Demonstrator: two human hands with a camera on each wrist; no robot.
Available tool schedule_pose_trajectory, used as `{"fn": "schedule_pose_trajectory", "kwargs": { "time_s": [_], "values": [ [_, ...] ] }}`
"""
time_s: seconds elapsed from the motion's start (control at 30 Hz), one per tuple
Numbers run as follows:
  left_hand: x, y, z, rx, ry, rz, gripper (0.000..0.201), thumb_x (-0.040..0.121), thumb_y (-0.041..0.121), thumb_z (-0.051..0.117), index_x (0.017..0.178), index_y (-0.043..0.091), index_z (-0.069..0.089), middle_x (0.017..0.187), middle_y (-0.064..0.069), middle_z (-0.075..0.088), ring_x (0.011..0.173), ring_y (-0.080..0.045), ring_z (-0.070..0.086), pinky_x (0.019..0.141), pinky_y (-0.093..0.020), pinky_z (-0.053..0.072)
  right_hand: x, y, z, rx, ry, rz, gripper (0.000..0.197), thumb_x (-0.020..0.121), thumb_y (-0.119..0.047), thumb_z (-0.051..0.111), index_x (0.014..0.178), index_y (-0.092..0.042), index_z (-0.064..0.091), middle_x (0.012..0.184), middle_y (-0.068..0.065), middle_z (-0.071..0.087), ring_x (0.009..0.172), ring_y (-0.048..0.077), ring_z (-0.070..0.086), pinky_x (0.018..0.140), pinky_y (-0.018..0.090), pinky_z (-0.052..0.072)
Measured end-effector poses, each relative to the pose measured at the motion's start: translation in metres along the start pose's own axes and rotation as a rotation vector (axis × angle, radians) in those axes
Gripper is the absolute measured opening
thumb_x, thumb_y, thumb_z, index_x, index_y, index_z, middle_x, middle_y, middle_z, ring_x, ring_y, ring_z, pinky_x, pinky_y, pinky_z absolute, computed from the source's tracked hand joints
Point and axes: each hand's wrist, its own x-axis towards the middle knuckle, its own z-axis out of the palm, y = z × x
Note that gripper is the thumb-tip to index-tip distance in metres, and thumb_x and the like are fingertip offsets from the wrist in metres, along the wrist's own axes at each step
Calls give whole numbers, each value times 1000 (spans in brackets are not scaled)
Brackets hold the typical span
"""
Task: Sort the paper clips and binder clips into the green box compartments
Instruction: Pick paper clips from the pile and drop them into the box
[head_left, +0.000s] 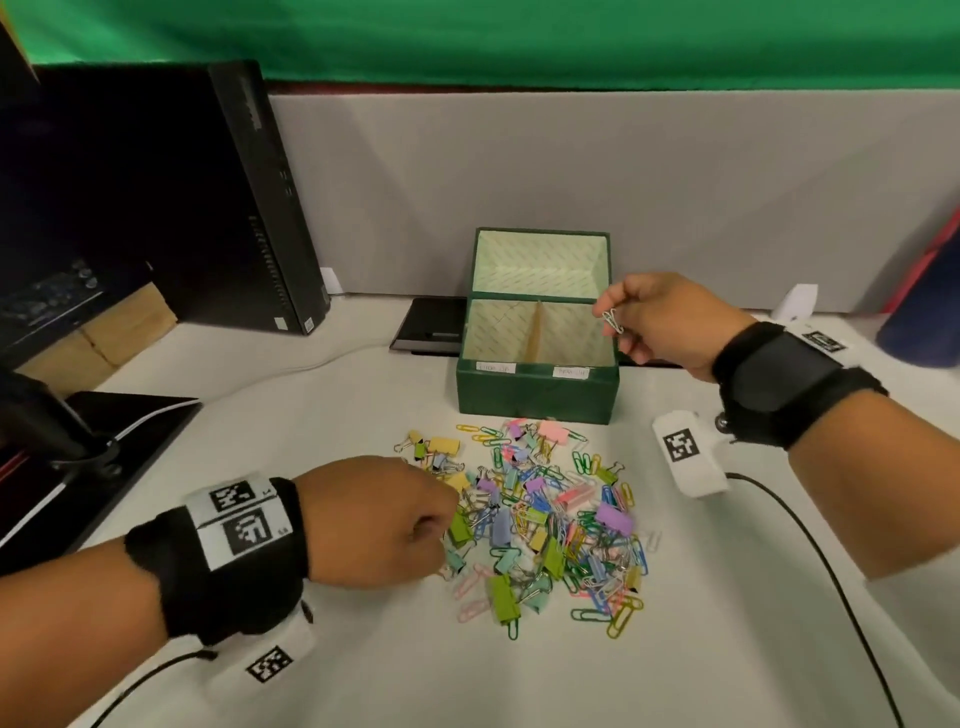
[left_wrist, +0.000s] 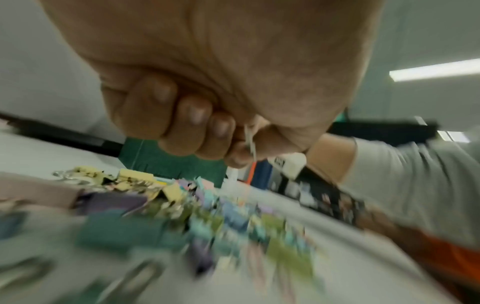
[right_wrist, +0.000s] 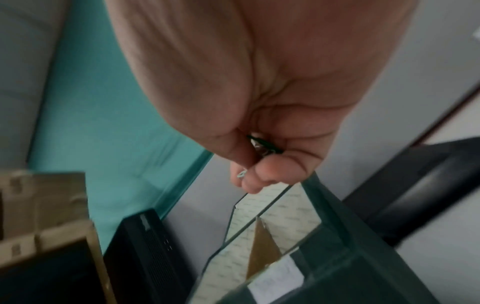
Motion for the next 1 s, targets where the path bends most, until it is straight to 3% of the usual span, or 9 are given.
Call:
{"fn": "schedule_pose_trajectory", "kwargs": {
  "time_s": [0.1, 0.23, 0.37, 0.47, 0.6, 0.7, 0.8, 0.87, 1.0],
  "values": [
    [27, 0, -30, -363, 90, -75, 41, 90, 43, 36, 73, 6, 46, 62, -1, 42, 56, -8, 37, 61, -35, 39, 15, -13, 10, -234, -15, -101, 32, 99, -3, 42, 104, -18, 70, 98, 2, 69, 78, 12, 64, 70, 25, 54],
    [79, -1, -59, -786, 162, -251, 33, 104, 31, 43, 76, 14, 48, 59, 2, 43, 46, -10, 34, 45, -25, 30, 15, -17, 6, -328, 25, -201, 30, 96, -8, 54, 114, -26, 71, 117, -11, 63, 111, 10, 58, 97, 25, 44],
    [131, 9, -81, -1115, 286, -365, 24, 103, 11, 40, 90, 17, 59, 63, 1, 42, 48, -10, 32, 41, -20, 26, -11, 0, -1, -192, 171, -291, 16, 95, -14, 60, 102, -23, 71, 106, -8, 70, 98, 8, 64, 85, 20, 48],
    [164, 14, -91, -942, 333, -345, 25, 102, 10, 41, 87, 21, 57, 70, 0, 48, 55, -13, 42, 49, -25, 37, -39, 25, -5, -263, 105, -283, 10, 96, -21, 61, 93, -24, 69, 88, -13, 68, 81, -1, 61, 69, 11, 42],
    [181, 33, -99, -928, 305, -379, 21, 102, 6, 41, 120, 13, 50, 94, -16, 59, 62, -20, 57, 40, -22, 47, -60, 61, -3, -555, -195, -232, 16, 95, -18, 60, 100, -29, 71, 101, -11, 68, 91, 7, 61, 83, 23, 49],
    [182, 31, -95, -735, 218, -341, 46, 99, 7, 48, 145, 13, 41, 118, -17, 62, 101, -29, 66, 77, -31, 61, -62, 76, 2, -698, -296, -186, 30, 96, -13, 55, 113, -33, 70, 116, -9, 65, 102, 12, 59, 96, 29, 49],
    [163, 24, -93, -276, 281, -241, 44, 97, 17, 51, 141, 22, 51, 137, -3, 57, 121, -21, 56, 99, -30, 46, -57, 79, 10, -705, -319, -205, 42, 97, -9, 50, 120, -40, 68, 120, -11, 63, 105, 12, 58, 98, 29, 48],
    [138, 26, -88, -145, 288, -145, 35, 98, 22, 53, 132, 29, 58, 124, 8, 58, 112, -12, 57, 94, -27, 45, -52, 78, 17, -713, -343, -234, 42, 100, -12, 50, 121, -43, 68, 118, -10, 63, 104, 13, 58, 98, 29, 48],
    [93, 21, -53, 89, 46, 10, 22, 98, 34, 54, 116, 39, 66, 108, 15, 57, 100, -6, 57, 92, -30, 49, -44, 72, 31, -738, -383, -300, 29, 101, -28, 54, 121, -42, 69, 113, -5, 61, 101, 15, 59, 94, 32, 50]
  ]
}}
